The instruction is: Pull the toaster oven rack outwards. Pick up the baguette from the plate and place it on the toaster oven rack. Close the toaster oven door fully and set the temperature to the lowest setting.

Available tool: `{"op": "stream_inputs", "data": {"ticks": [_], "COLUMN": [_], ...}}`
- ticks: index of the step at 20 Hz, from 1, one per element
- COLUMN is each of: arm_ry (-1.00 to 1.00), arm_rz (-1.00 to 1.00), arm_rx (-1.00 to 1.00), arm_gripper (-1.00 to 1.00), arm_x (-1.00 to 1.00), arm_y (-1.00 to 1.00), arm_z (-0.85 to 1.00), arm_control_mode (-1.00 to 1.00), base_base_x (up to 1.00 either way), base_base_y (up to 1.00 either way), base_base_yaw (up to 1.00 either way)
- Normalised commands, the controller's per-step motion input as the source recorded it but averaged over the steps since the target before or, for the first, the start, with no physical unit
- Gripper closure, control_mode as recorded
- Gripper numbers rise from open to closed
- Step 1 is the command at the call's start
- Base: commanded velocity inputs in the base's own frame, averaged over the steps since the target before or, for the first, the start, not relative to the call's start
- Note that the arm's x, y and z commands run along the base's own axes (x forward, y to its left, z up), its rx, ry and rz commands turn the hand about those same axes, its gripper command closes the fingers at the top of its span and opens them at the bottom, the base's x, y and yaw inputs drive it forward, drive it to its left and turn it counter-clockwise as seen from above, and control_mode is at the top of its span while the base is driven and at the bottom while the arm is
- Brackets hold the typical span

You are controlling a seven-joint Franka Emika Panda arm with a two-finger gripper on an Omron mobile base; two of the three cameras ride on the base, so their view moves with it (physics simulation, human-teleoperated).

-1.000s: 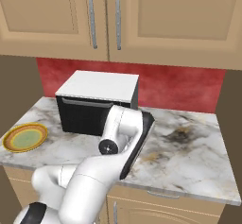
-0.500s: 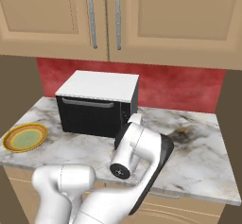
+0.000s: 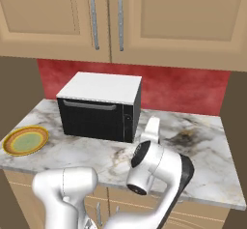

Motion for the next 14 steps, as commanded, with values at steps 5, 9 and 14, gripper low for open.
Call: {"op": "stream_inputs", "data": {"ticks": [5,9,14], "arm_ry": [-0.30,-0.45,-0.51], "arm_rz": [0.06,0.11,0.13], "arm_rx": [-0.06,-0.08,-0.10], "arm_gripper": [-1.00,-1.00,-1.00], "arm_x": [0.00,0.00,-0.01], "arm_y": [-0.31,-0.34,-0.37], "arm_z": [0.17,0.14,0.08], "arm_control_mode": [-1.00,-1.00,-1.00], "base_base_x": [0.00,0.00,0.00], "base_base_y": [0.00,0.00,0.00], "base_base_yaw": [0.00,0.00,0.00]}}
